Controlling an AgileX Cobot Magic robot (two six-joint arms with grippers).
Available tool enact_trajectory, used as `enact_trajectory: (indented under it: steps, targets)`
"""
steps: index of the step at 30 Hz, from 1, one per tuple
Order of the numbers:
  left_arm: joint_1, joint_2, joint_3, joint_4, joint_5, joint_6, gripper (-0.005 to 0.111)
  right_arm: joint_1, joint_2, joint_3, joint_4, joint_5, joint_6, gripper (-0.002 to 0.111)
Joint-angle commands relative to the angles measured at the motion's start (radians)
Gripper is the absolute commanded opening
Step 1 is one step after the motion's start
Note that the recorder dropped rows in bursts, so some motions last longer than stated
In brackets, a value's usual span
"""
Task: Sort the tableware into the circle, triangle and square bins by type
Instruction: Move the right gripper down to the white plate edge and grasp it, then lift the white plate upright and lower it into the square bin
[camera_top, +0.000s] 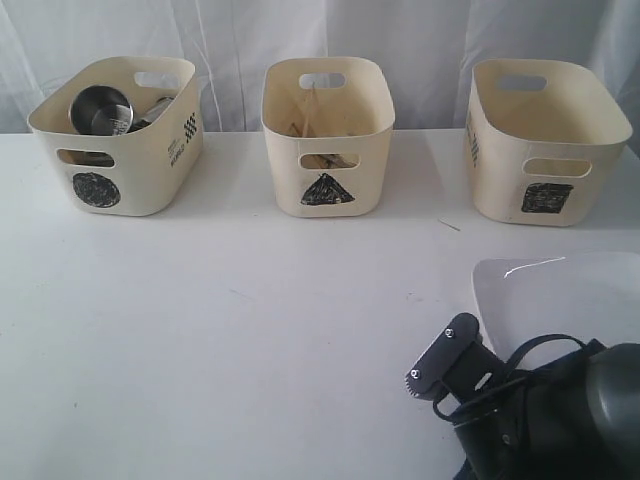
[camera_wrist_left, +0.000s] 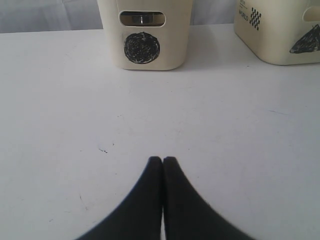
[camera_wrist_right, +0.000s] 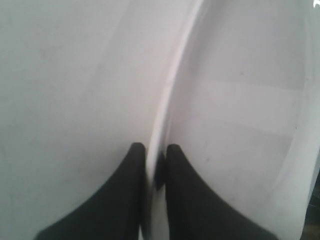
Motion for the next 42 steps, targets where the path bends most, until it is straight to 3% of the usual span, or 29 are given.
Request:
enact_trajectory:
  steps: [1,10,19,30,35,42]
  targets:
    - [-0.004,-0.004,0.004,-0.005,-0.004,0.000,0.000,0.004,-0.064,0.016,0.087,-0.100,0.029,0.000]
    - [-0.004,-0.004,0.004,-0.005,-0.004,0.000,0.000,0.120,-0.295,-0.027,0.080,-0.014,-0.021,0.000]
    - [-0.004,-0.004,0.004,-0.005,-0.004,0.000,0.000,0.148,-0.465,-0.136,0.036,0.029,-0.023,0.000]
    - [-0.004,-0.004,0.004,-0.005,-0.004,0.000,0.000,0.187,-0.537,-0.228,-0.018,0.044,-0.030,0.000]
    - [-0.004,-0.004,0.004,-0.005,-0.004,0.000,0.000,0.216,-0.547,-0.291,-0.022,0.070,-0.132,0.000]
    - [-0.004,-0.004,0.004,-0.005,-0.004,0.000,0.000,0.221,-0.547,-0.385,-0.194,0.181,-0.184,0.000]
